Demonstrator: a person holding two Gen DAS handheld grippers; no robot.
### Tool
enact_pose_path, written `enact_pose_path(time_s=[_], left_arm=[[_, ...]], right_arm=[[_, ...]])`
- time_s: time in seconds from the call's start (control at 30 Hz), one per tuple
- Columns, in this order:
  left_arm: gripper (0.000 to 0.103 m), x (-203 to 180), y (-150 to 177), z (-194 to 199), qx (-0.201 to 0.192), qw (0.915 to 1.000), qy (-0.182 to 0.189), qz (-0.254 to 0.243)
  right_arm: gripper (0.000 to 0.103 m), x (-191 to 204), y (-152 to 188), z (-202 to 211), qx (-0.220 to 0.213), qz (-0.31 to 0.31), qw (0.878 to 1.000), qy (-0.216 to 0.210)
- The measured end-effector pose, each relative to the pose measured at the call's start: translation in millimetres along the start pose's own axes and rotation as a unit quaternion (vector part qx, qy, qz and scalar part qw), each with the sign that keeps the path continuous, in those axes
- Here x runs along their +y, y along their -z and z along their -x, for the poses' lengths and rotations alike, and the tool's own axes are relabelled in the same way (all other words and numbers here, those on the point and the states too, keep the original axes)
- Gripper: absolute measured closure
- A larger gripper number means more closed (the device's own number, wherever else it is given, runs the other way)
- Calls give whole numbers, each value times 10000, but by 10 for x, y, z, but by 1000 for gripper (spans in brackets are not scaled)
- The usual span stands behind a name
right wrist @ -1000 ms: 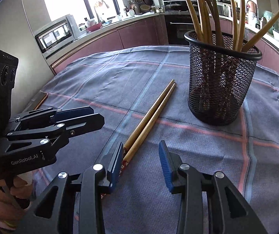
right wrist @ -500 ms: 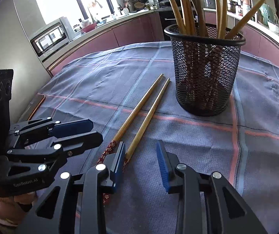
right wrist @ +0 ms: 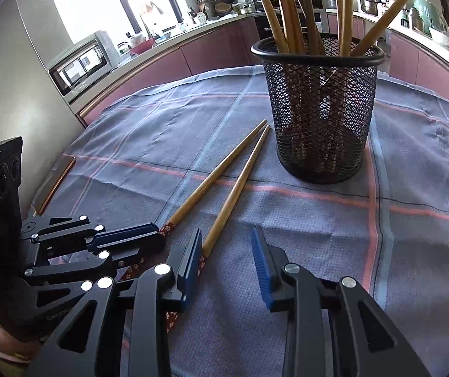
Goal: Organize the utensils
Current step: 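Lower the left gripper onto a chopstick and close while the right gripper grasps one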
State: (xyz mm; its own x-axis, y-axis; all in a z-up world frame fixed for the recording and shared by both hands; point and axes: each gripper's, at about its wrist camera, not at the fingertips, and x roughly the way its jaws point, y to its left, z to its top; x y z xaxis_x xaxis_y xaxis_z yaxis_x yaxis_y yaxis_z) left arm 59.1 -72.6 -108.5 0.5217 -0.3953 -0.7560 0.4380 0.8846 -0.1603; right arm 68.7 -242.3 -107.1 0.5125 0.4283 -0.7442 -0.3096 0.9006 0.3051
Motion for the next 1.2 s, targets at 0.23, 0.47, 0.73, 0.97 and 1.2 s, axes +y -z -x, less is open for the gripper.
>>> enact_pose_path(time_s=[0.23,0.47,0.73,0.97,1.2], left_arm=[[95,24,135,117,-22,9994,-201,273],[73,-11,73,159,-72,9996,-230,137],[79,34,-180,-38,-30,9998,-150,-95],[84,24,-295,-184,58,9996,-164,-211],[95,10,-415,-328,132,9996,-193,-162]], right_arm=[[72,36,-37,-31,-20,37,10000,31],[72,46,-86,-61,-30,64,10000,69],[72,-17,-266,-175,-55,48,9998,178],[74,-70,-368,-274,-28,28,9998,215],[89,-94,-399,-323,-44,-70,9998,200]])
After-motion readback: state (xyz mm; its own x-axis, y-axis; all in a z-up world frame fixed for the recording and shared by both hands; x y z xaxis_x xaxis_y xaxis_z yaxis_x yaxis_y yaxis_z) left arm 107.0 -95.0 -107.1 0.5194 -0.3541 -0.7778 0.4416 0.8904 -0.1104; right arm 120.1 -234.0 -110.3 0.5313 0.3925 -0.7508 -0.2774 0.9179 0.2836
